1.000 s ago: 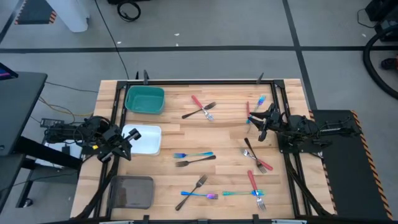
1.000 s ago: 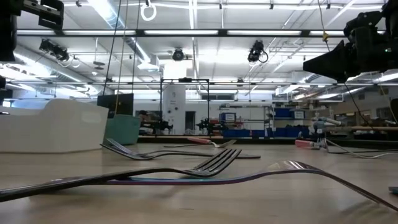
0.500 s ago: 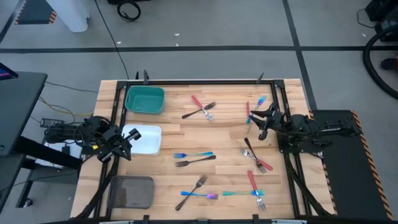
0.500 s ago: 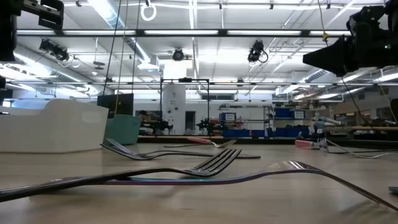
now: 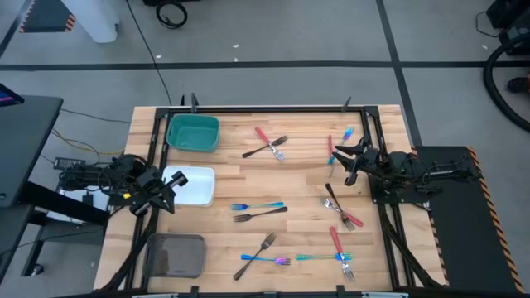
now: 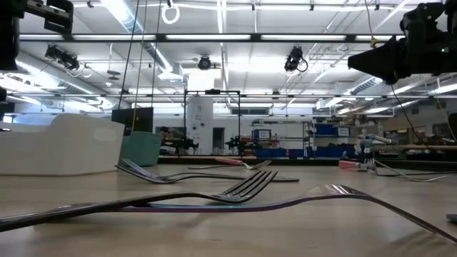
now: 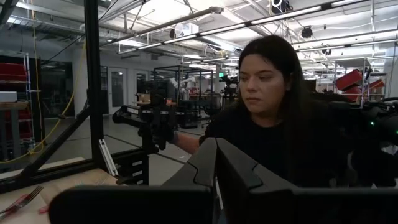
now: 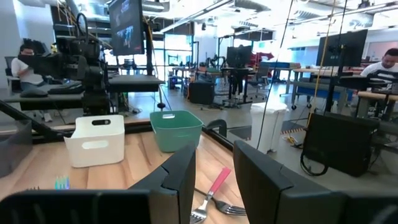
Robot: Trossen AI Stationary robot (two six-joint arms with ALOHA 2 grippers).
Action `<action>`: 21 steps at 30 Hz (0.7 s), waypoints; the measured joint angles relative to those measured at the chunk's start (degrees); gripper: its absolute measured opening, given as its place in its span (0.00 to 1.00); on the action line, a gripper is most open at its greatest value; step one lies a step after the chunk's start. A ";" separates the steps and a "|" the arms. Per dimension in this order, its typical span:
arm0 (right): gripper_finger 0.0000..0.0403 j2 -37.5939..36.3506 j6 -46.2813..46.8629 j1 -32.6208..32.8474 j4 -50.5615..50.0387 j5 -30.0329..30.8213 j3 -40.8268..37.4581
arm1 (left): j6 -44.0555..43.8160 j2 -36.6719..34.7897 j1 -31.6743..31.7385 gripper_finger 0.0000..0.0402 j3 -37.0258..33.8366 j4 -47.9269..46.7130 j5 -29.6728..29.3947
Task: Sort silverware by color (type)
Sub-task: Put the blue fork into the white bin
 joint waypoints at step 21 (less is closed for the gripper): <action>0.29 0.00 -2.45 0.00 7.79 4.04 0.00 | 11.75 0.01 0.00 0.05 -0.01 0.07 -0.02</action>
